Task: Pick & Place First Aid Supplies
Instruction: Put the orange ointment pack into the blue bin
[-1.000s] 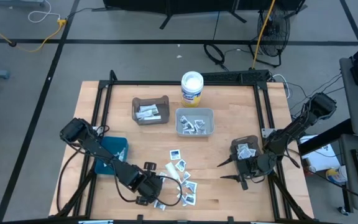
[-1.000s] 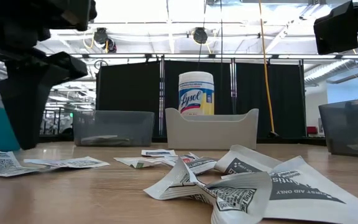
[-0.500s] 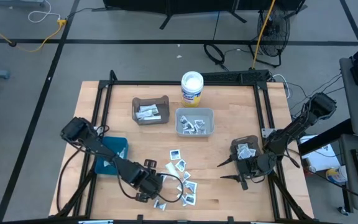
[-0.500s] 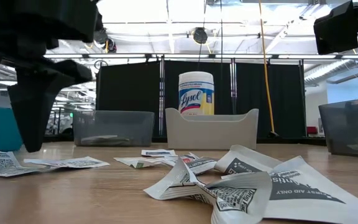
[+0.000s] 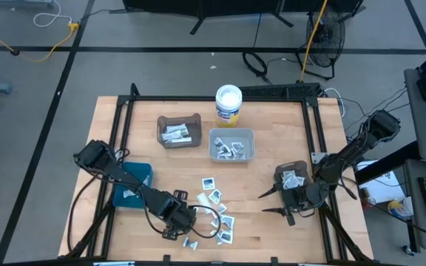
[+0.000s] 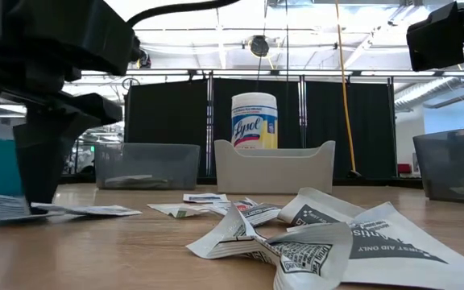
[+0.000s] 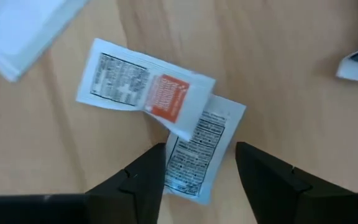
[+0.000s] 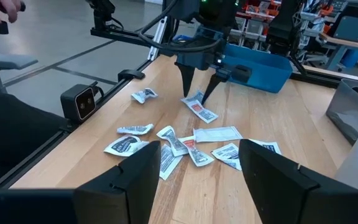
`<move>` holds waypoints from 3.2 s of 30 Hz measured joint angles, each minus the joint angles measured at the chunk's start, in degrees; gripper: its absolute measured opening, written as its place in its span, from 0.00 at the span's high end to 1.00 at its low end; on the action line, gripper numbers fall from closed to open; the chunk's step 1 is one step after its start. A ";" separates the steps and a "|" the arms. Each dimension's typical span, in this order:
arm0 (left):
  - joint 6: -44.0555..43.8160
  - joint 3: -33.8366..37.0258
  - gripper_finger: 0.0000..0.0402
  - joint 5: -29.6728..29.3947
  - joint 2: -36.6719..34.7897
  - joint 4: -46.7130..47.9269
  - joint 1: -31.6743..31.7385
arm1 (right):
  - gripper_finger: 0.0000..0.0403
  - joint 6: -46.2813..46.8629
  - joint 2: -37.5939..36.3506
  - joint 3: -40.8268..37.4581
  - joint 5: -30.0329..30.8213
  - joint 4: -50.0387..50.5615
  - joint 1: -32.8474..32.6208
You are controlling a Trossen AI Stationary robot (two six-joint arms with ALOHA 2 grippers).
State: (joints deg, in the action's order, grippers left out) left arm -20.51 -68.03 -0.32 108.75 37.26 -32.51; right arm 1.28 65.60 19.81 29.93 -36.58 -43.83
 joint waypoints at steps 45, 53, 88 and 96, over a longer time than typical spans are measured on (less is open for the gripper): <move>-7.41 -0.07 0.18 -2.51 -0.04 5.70 -0.70 | 0.47 -0.24 0.00 0.00 0.00 0.01 0.02; -5.44 0.00 0.32 -4.16 -0.04 3.98 -0.74 | 0.47 -0.24 0.00 0.00 0.00 0.01 0.02; -4.27 0.07 0.87 -5.92 -0.04 2.34 -0.57 | 0.47 -0.28 0.00 0.00 0.00 0.01 0.04; -4.48 0.07 0.98 -5.70 -0.02 2.69 -0.57 | 0.47 -0.41 0.00 0.00 0.00 0.03 0.04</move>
State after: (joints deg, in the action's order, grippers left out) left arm -24.99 -67.96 -6.02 108.73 39.95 -33.08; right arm 0.86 65.60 19.81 29.93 -36.56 -43.79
